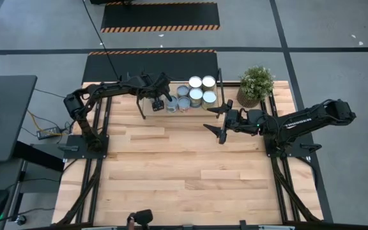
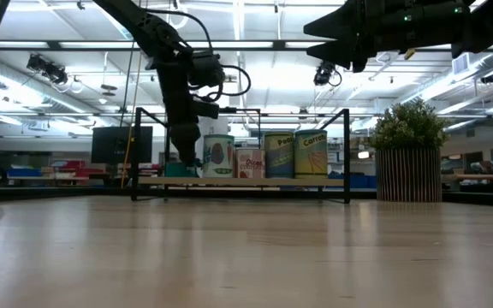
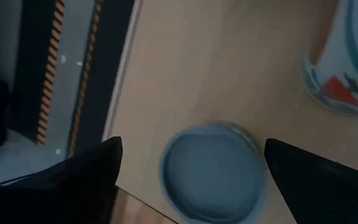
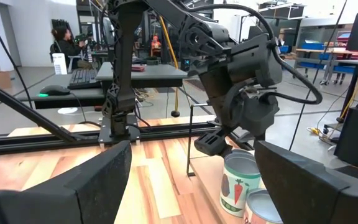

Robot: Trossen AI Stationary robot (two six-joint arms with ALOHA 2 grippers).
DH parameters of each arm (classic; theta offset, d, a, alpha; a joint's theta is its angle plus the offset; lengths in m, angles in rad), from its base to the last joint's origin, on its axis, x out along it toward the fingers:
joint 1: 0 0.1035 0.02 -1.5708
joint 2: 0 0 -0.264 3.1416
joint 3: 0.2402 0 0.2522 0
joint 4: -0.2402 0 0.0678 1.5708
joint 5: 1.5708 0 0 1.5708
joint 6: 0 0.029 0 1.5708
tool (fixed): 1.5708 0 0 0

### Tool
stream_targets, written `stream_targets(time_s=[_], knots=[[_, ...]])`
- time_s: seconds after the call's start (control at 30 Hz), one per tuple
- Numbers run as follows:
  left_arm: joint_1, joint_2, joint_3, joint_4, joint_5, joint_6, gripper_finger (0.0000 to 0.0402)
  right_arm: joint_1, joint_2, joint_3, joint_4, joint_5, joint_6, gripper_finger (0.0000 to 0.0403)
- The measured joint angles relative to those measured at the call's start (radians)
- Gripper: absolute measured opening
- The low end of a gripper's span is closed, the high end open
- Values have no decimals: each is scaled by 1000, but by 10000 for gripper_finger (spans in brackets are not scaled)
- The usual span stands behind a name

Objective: Pick and place cans onto a shelf
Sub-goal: Put the green tuna can on the shelf

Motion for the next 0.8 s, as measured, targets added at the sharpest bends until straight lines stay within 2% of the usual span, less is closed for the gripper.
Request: stream_targets(time_s=[0.3,0.57,0.73,0.8], knots=[[-15,0,0,71,-198,34,400,0,0,0,0,0,-1,348],[-12,0,-1,69,-219,22,400,0,0,0,3,0,1,348],[0,0,-1,19,-135,9,400,0,0,0,5,0,1,348],[-1,0,-1,-1,-142,10,400,0,0,0,7,0,1,348]])
